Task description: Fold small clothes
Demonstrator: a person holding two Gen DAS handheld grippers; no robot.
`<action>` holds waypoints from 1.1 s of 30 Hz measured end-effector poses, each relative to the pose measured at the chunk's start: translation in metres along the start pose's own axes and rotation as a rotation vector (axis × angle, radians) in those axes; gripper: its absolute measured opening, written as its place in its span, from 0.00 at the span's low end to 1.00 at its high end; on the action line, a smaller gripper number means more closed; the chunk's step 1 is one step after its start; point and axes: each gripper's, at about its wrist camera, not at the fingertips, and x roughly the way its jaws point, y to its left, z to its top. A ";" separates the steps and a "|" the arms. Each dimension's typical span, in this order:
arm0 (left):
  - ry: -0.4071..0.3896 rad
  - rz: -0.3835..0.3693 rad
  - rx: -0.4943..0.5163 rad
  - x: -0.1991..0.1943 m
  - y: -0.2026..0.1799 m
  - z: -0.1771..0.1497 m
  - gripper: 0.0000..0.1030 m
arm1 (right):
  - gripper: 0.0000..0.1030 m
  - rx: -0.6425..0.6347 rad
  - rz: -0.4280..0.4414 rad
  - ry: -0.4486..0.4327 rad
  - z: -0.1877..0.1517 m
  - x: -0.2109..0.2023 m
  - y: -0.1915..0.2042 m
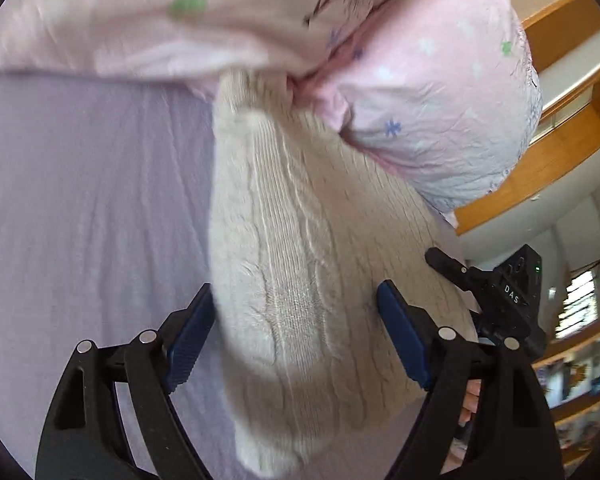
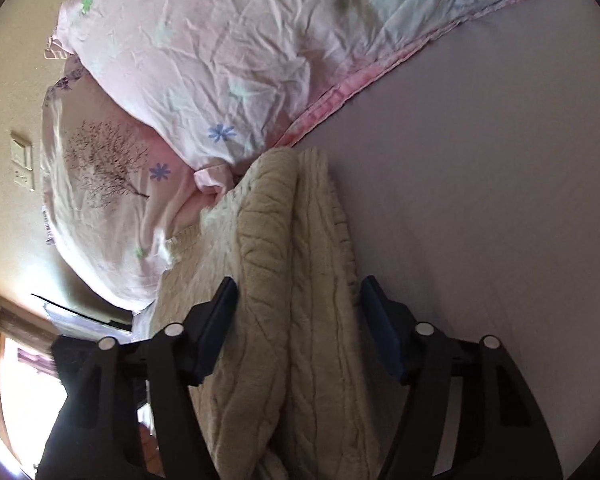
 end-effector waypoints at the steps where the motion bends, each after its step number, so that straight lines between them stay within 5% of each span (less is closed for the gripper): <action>1: -0.016 -0.005 0.011 -0.001 -0.002 -0.002 0.80 | 0.58 -0.006 0.003 0.007 -0.002 0.001 0.001; 4: -0.019 -0.036 0.005 0.001 0.000 -0.002 0.80 | 0.45 -0.014 0.021 0.025 -0.003 0.008 0.002; 7: -0.015 -0.055 -0.047 0.001 0.012 0.000 0.53 | 0.33 -0.017 0.090 0.019 -0.005 0.013 0.005; 9: -0.024 -0.072 -0.056 -0.008 0.018 0.001 0.41 | 0.30 -0.051 0.186 -0.002 -0.007 0.011 0.017; 12: -0.065 0.011 0.063 -0.041 0.005 -0.001 0.40 | 0.28 -0.134 0.348 0.002 -0.016 0.015 0.047; 15: -0.137 0.095 0.136 -0.078 0.009 0.001 0.42 | 0.28 -0.164 0.313 0.046 -0.024 0.038 0.062; 18: -0.174 0.276 0.153 -0.081 0.023 0.007 0.54 | 0.31 -0.218 0.108 0.122 -0.035 0.075 0.072; 20: -0.200 0.435 0.191 -0.078 0.024 0.005 0.58 | 0.47 -0.243 0.073 0.089 -0.036 0.069 0.077; 22: -0.261 0.416 0.192 -0.092 0.022 -0.003 0.60 | 0.50 -0.252 0.048 -0.042 -0.032 0.041 0.080; 24: -0.334 0.348 0.198 -0.113 0.014 -0.016 0.60 | 0.57 -0.262 0.218 -0.115 -0.031 0.014 0.085; 26: -0.360 0.230 0.239 -0.125 0.001 -0.029 0.66 | 0.71 -0.306 0.402 -0.070 -0.037 0.012 0.099; 28: -0.336 0.165 0.280 -0.121 -0.011 -0.038 0.70 | 0.75 -0.350 0.457 0.001 -0.042 0.022 0.112; 30: -0.278 0.132 0.325 -0.105 -0.023 -0.043 0.79 | 0.76 -0.405 0.419 0.079 -0.054 0.039 0.124; 33: -0.158 0.217 0.324 -0.061 -0.018 -0.040 0.82 | 0.76 -0.408 0.202 0.154 -0.059 0.077 0.117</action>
